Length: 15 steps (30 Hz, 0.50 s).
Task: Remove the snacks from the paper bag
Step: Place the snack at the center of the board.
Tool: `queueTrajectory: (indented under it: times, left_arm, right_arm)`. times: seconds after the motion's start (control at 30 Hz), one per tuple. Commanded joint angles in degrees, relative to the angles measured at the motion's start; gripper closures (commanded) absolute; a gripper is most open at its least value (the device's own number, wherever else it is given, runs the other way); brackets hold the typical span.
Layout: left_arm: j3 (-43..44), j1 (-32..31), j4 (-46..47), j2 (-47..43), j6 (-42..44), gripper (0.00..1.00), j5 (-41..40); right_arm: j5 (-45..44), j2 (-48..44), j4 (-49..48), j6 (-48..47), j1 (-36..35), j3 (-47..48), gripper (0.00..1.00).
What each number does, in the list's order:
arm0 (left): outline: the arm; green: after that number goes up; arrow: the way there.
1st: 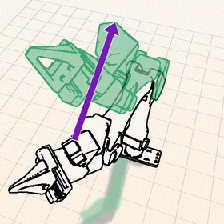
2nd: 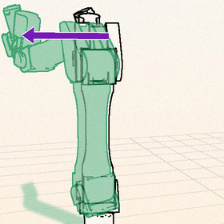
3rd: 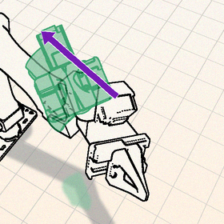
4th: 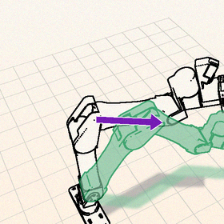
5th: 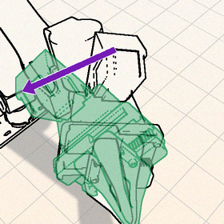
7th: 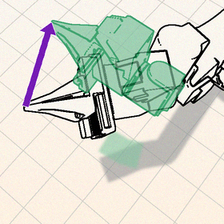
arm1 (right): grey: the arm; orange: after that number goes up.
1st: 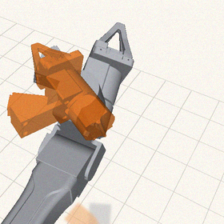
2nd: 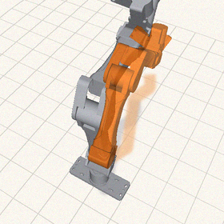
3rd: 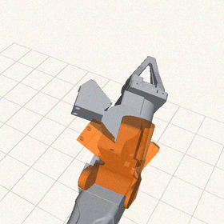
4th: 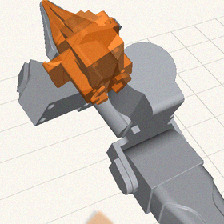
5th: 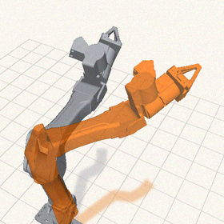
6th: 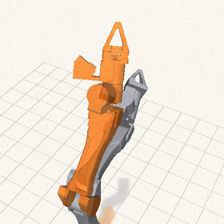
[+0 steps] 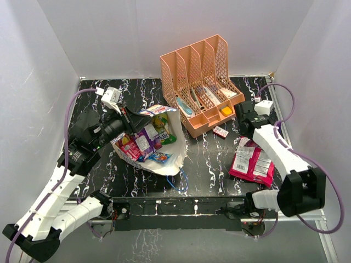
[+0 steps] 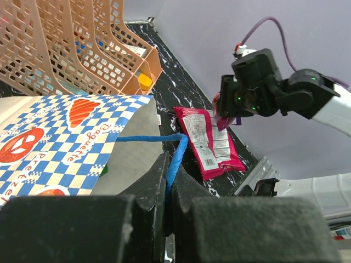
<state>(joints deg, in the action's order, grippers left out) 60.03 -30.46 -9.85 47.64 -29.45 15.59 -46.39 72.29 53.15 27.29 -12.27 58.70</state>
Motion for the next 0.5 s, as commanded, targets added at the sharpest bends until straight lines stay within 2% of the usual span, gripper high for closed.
queueTrajectory:
  times: [0.0,0.33,0.47]
  left_arm:
    - [1.7,-1.1,-0.1,-2.1,1.9,1.00,-1.3]
    - [2.3,-1.8,-2.1,-3.5,3.8,1.00,-3.2]
    - [2.2,-2.2,-2.1,-3.4,4.3,1.00,-3.3]
  right_arm:
    - [3.8,5.4,-0.4,2.5,1.5,0.4,0.61]
    - [4.1,17.3,1.5,4.1,1.7,1.3,0.60]
    - [6.0,17.4,0.4,2.5,1.6,1.0,0.52]
